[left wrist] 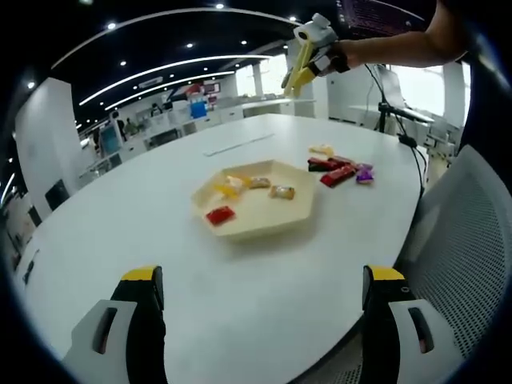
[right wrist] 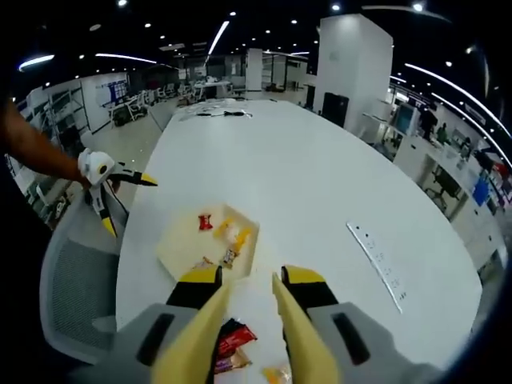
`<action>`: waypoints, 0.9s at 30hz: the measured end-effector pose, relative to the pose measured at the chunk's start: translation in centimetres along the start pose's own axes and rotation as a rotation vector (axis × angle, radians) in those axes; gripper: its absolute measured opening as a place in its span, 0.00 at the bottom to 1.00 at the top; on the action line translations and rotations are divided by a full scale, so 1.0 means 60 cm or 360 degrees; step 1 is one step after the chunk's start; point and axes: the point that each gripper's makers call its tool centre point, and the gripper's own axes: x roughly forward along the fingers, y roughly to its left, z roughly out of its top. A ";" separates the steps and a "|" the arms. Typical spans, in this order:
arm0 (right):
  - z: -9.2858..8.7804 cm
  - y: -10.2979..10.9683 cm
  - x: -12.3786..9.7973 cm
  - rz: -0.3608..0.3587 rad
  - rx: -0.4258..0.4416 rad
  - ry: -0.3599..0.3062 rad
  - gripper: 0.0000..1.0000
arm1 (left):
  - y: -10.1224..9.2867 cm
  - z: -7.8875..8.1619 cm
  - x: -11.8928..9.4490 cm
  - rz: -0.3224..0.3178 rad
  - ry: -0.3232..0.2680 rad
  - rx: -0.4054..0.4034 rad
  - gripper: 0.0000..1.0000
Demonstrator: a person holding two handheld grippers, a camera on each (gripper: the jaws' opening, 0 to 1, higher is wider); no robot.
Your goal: Place the target food into the container with the food tongs after gripping and lifting it, then release it inside without dropping or visibly crushing the food.
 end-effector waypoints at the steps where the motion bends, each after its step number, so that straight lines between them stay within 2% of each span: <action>1: -0.006 -0.004 -0.004 -0.0014 0.0023 0.0003 0.28 | -0.001 0.000 0.000 -0.0004 0.0001 -0.0004 0.99; 8: -0.040 -0.033 -0.029 -0.0098 0.0083 0.0025 0.28 | -0.004 0.011 -0.003 -0.0022 -0.0047 -0.0065 0.99; 15: -0.056 -0.033 -0.036 -0.0129 0.0068 0.0063 0.28 | -0.010 0.018 -0.003 -0.0049 -0.0079 -0.0086 0.99; 16: -0.058 -0.037 -0.037 -0.0152 0.0065 0.0069 0.28 | -0.012 0.016 -0.002 -0.0049 -0.0066 -0.0053 0.99; 18: -0.059 -0.033 -0.038 -0.0150 0.0067 0.0073 0.28 | -0.018 0.016 -0.001 -0.0078 -0.0066 -0.0042 0.99; 20: -0.058 -0.030 -0.039 -0.0167 0.0073 0.0077 0.28 | -0.018 0.010 -0.001 -0.0063 -0.0020 0.0034 0.99; 23: -0.053 -0.030 -0.041 -0.0203 0.0096 0.0068 0.28 | -0.014 0.018 -0.001 -0.0057 -0.0067 0.0020 0.99; 27: -0.047 -0.028 -0.044 -0.0231 0.0147 0.0052 0.28 | -0.018 0.030 -0.006 -0.0096 -0.0114 -0.0077 0.99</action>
